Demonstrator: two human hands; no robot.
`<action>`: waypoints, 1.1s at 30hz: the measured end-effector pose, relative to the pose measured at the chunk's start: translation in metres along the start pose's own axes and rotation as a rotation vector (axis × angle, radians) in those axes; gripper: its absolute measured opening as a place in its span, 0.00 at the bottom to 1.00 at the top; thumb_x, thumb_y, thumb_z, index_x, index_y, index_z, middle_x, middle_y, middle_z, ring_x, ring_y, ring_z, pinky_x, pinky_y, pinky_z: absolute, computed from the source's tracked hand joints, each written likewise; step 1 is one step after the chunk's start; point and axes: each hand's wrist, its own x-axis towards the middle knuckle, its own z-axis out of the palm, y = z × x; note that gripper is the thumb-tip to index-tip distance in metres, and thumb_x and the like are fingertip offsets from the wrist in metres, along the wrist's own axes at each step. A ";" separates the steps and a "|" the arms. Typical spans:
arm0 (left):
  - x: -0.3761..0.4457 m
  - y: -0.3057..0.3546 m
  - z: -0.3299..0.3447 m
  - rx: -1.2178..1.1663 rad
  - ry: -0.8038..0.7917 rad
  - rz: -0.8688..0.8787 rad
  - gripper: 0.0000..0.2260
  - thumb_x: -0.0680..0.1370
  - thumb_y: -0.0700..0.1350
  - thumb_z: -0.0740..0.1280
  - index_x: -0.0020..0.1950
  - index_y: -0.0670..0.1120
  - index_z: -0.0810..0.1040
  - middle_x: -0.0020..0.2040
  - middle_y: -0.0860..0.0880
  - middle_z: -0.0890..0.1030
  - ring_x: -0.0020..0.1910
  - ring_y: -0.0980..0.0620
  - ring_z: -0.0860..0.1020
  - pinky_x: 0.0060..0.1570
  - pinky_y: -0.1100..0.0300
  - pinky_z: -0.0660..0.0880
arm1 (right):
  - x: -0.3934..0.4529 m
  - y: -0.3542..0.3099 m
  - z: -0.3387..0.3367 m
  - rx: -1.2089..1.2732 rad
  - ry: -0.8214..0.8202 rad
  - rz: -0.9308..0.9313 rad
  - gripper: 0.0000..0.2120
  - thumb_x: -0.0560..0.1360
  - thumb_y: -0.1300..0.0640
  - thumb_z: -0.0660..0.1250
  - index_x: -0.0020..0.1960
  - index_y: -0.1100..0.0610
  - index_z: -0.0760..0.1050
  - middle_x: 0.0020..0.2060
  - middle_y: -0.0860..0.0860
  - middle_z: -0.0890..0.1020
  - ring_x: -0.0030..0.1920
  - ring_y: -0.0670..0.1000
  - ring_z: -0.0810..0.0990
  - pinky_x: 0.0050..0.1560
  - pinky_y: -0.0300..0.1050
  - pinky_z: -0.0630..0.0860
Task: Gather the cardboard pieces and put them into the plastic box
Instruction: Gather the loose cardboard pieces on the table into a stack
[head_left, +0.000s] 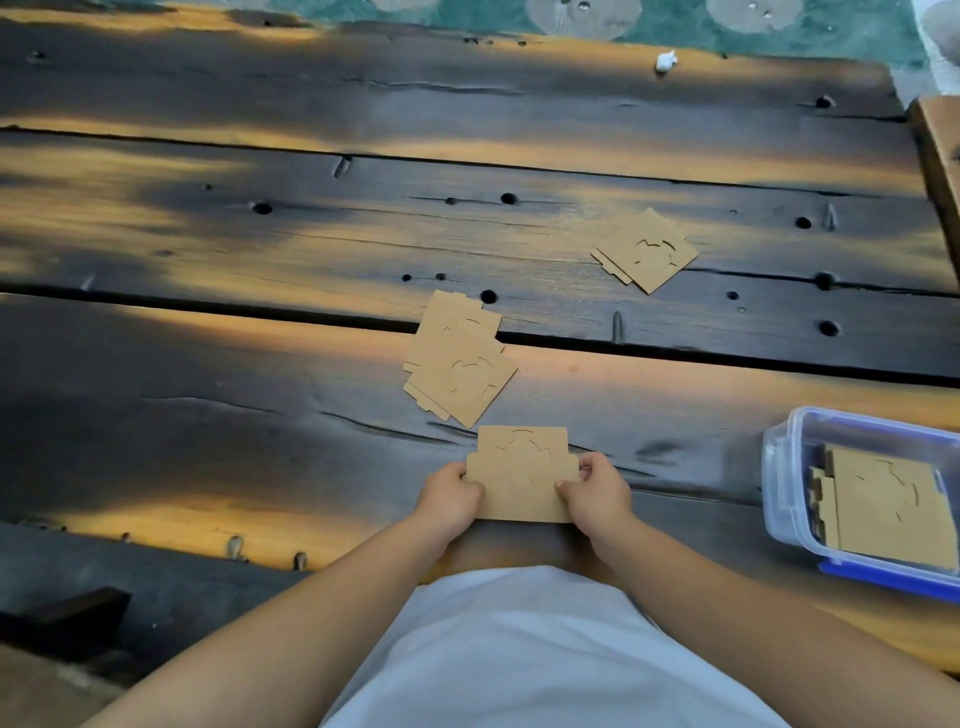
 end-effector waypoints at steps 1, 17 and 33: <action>0.001 -0.001 -0.007 0.000 0.010 0.009 0.15 0.75 0.39 0.57 0.57 0.47 0.78 0.53 0.48 0.80 0.51 0.48 0.76 0.43 0.58 0.70 | -0.002 -0.003 0.005 0.016 0.000 0.006 0.07 0.74 0.61 0.69 0.49 0.54 0.73 0.47 0.52 0.81 0.50 0.55 0.78 0.51 0.51 0.76; 0.101 0.072 -0.110 0.441 0.023 0.349 0.18 0.76 0.41 0.62 0.65 0.42 0.75 0.64 0.42 0.78 0.62 0.41 0.75 0.58 0.57 0.70 | 0.011 -0.075 0.102 0.436 0.026 0.246 0.05 0.75 0.58 0.67 0.49 0.55 0.71 0.49 0.55 0.79 0.48 0.55 0.78 0.39 0.47 0.74; 0.139 0.075 -0.106 0.396 0.012 0.274 0.21 0.72 0.45 0.65 0.65 0.44 0.71 0.62 0.43 0.75 0.60 0.42 0.74 0.58 0.53 0.72 | 0.034 -0.101 0.103 0.524 0.055 0.280 0.07 0.75 0.55 0.67 0.53 0.52 0.74 0.49 0.50 0.81 0.47 0.50 0.78 0.37 0.45 0.73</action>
